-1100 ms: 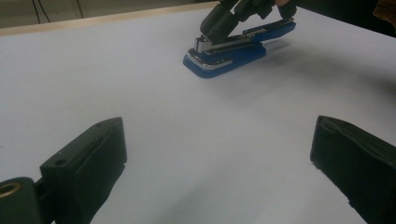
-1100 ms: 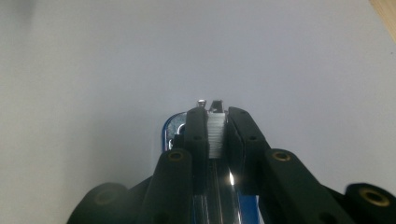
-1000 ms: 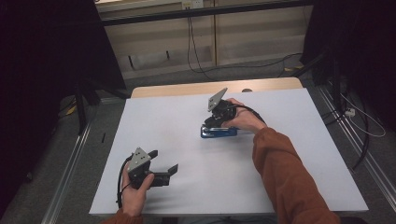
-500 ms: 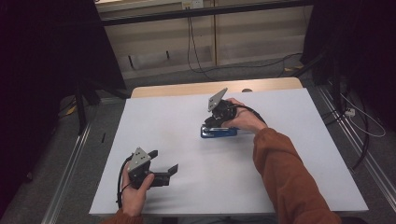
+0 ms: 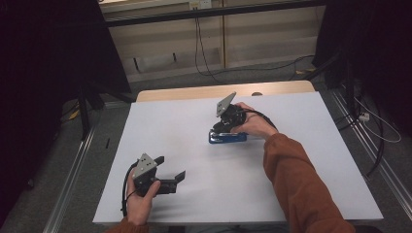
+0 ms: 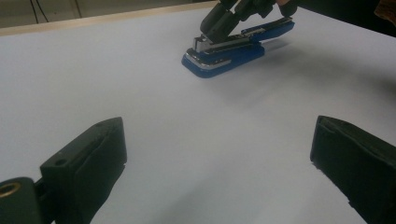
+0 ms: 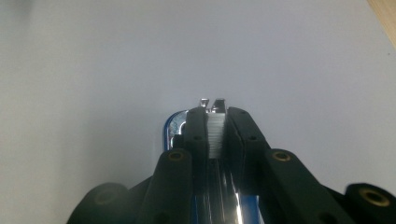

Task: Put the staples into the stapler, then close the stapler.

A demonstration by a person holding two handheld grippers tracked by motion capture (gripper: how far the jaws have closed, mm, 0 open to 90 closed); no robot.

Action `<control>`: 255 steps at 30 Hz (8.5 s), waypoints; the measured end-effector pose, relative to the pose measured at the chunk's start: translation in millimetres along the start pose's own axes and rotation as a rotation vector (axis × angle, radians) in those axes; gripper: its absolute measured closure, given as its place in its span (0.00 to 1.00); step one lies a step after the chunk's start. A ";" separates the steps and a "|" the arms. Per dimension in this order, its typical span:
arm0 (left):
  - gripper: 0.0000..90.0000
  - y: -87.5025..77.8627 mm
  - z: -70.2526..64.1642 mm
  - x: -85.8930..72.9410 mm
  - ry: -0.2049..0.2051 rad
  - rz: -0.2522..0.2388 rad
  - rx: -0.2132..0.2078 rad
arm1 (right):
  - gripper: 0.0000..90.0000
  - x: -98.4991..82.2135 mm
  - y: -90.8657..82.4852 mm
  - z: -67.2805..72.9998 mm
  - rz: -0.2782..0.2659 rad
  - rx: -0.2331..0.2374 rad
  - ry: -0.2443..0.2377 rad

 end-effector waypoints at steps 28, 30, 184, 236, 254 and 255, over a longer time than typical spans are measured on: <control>0.04 0.3 0.2 -0.3 0.000 0.002 -0.002 | 0.62 -0.1 3.4 -6.4 -0.030 -0.014 0.107; 0.04 0.4 0.6 -0.3 0.001 0.002 0.000 | 0.61 -0.7 2.1 -7.1 -0.036 -0.019 0.120; 0.07 121.3 13.9 88.9 0.045 -0.021 0.056 | 0.32 -156.8 -101.6 43.7 -0.309 -0.491 0.714; 0.84 151.1 -4.2 77.3 0.056 0.124 -0.084 | 1.00 -159.9 -92.6 39.1 -0.277 -0.464 0.678; 1.00 170.4 -6.0 71.1 0.109 0.175 -0.068 | 1.00 -158.6 -78.1 36.8 -0.216 -0.415 0.687; 1.00 171.9 -6.5 70.1 0.104 0.178 -0.067 | 1.00 -158.3 -77.6 37.1 -0.213 -0.411 0.685</control>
Point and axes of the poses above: each handheld gripper's, and its own axes: y roughly forward along the jaws, x roughly out of its top, z roughly to its left, the point moved 9 cm from there along y, roughly forward along the jaws, and after that the axes turned 9 degrees about z, right-handed, at the moved point
